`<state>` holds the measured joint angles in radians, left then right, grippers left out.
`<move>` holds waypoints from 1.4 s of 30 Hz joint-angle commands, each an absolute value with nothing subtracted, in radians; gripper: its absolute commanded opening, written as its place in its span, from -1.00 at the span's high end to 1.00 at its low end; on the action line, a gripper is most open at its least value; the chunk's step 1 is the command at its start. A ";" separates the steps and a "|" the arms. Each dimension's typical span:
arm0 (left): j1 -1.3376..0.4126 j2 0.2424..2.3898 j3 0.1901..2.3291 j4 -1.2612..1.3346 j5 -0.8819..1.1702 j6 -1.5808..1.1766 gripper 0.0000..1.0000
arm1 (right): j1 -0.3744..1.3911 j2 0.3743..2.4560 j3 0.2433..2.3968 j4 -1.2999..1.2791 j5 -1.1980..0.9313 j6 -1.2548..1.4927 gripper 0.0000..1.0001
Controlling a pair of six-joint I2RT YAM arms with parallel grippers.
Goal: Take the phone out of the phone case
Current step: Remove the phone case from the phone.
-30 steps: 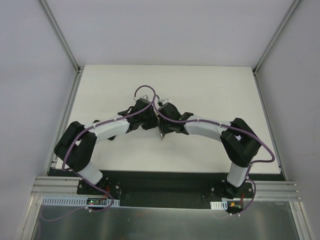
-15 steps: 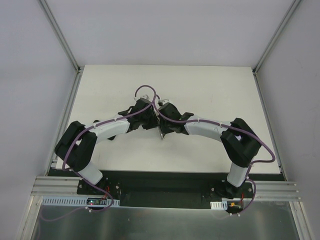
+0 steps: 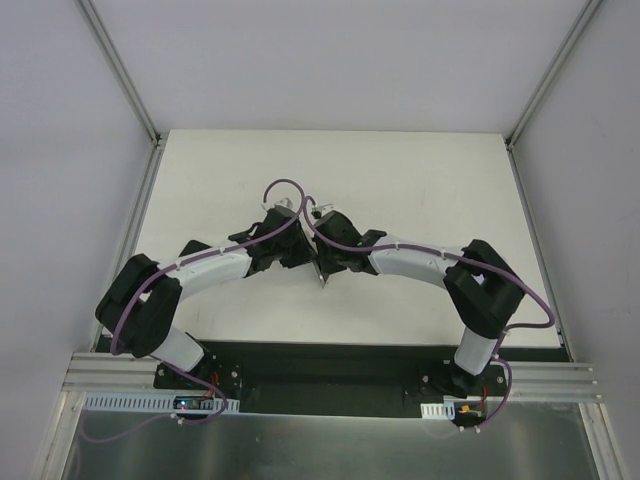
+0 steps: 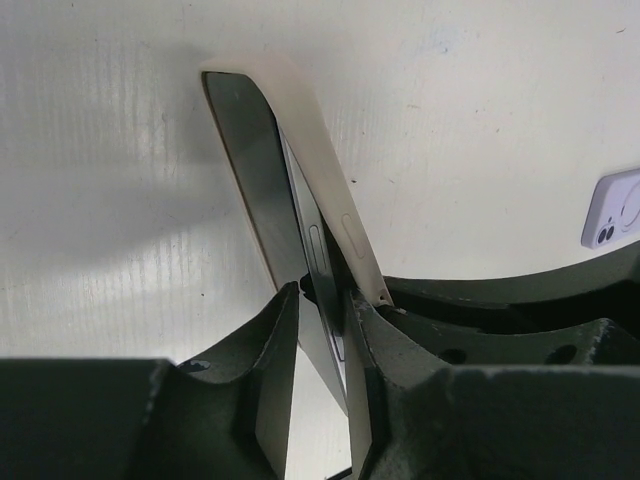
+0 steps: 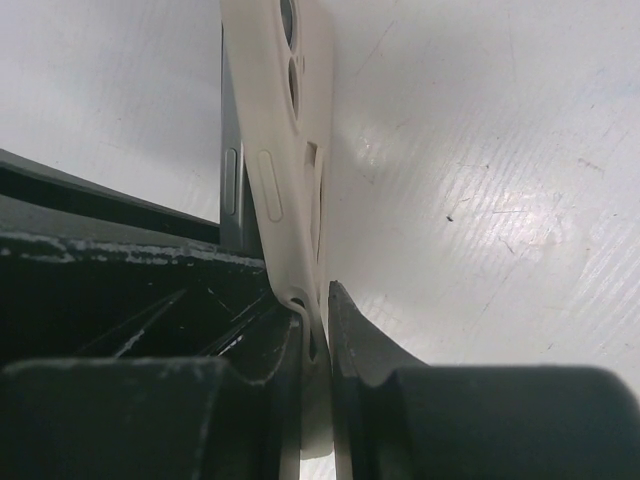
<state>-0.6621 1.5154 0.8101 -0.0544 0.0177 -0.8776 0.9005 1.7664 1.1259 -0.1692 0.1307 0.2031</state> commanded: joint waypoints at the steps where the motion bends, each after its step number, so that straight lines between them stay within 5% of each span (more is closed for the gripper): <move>1: -0.687 1.598 0.673 -0.657 -0.002 -0.770 1.00 | 0.867 1.680 1.138 -0.133 0.195 0.232 0.97; 18: -0.712 1.643 0.701 -0.689 0.028 -0.765 1.00 | 0.996 1.517 1.039 -0.069 0.590 0.124 0.96; 28: -0.719 1.718 0.755 -0.681 0.015 -0.805 0.99 | 1.020 1.496 1.014 -0.043 0.638 0.138 0.97; 42: -0.696 1.789 0.746 -0.572 0.044 -0.930 0.61 | 1.038 1.476 0.974 -0.026 0.661 0.221 0.97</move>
